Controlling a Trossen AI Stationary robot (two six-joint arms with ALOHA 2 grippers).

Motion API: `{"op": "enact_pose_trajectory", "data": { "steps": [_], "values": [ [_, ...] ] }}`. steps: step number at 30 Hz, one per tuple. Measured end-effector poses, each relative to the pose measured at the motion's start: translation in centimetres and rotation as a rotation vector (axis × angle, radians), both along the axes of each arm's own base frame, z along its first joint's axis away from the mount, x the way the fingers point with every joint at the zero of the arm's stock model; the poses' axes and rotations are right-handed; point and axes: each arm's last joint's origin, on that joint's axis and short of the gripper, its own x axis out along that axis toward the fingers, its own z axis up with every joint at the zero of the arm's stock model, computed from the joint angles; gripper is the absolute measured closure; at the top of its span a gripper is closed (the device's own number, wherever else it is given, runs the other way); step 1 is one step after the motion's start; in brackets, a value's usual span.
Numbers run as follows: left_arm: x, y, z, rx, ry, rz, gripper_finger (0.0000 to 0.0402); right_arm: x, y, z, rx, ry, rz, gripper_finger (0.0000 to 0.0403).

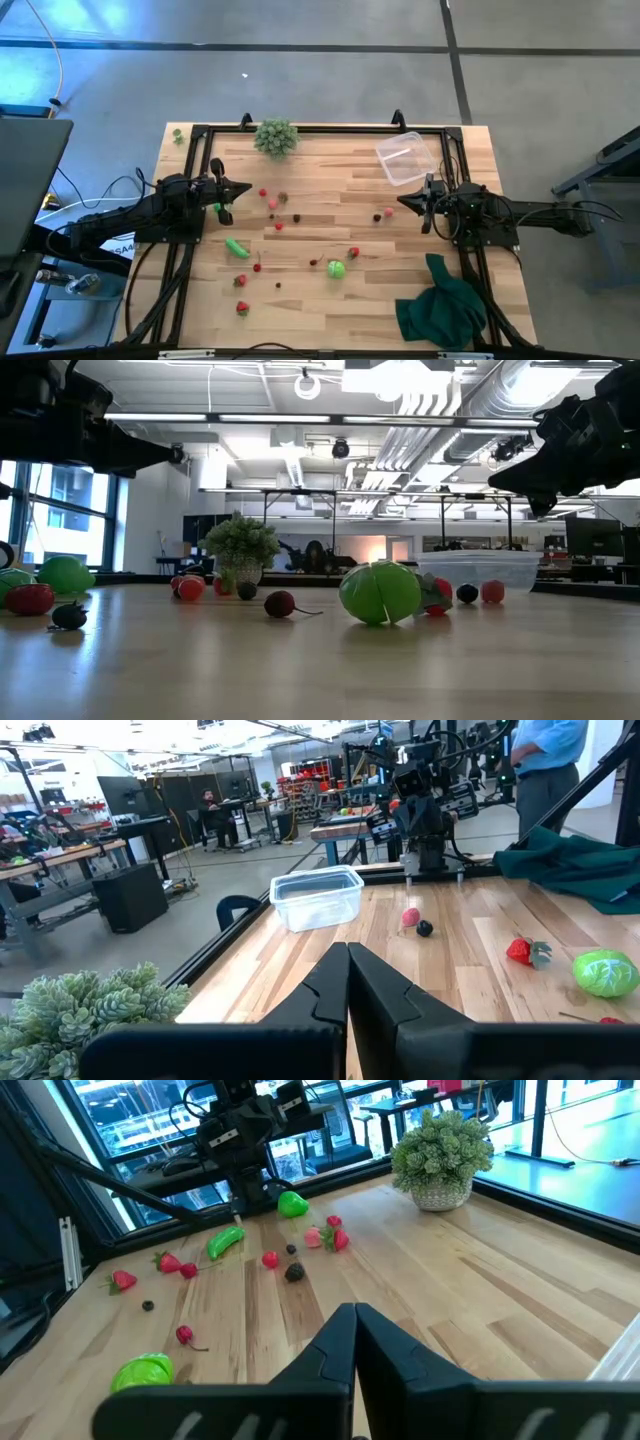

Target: Pick and placing Produce into tupperware

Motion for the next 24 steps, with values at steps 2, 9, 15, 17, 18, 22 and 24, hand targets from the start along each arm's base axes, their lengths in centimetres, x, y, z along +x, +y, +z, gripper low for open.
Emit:
{"op": "enact_pose_trajectory", "data": {
  "steps": [2,9,15,17,18,22,24],
  "values": [
    [0.00,0.00,0.00,0.000,0.000,0.000,0.0401,0.00,0.00,-0.01,0.000,0.000,0.000,0.0401],
    [0.00,0.00,0.00,0.000,0.000,0.000,0.0401,0.00,0.00,-0.01,0.000,0.000,-0.001,0.0401],
    [0.00,0.00,-0.01,0.000,0.000,0.000,0.0401,0.00,0.00,0.00,0.000,0.000,0.000,0.0401],
    [0.00,0.00,0.00,0.001,0.000,0.000,0.0401,0.00,0.00,-0.01,0.000,0.000,0.000,0.0401],
    [0.00,0.00,0.00,0.000,0.000,0.000,0.0401,0.00,0.00,0.00,0.000,0.000,-0.001,0.0401],
    [0.00,0.00,0.00,-0.001,0.000,0.000,0.0401,0.00,0.00,-0.01,0.000,0.000,0.000,0.0401],
    [0.00,0.00,0.00,-0.008,-0.003,0.000,0.0401,0.00,0.00,0.00,0.000,0.000,0.000,0.0401]
  ]
}}
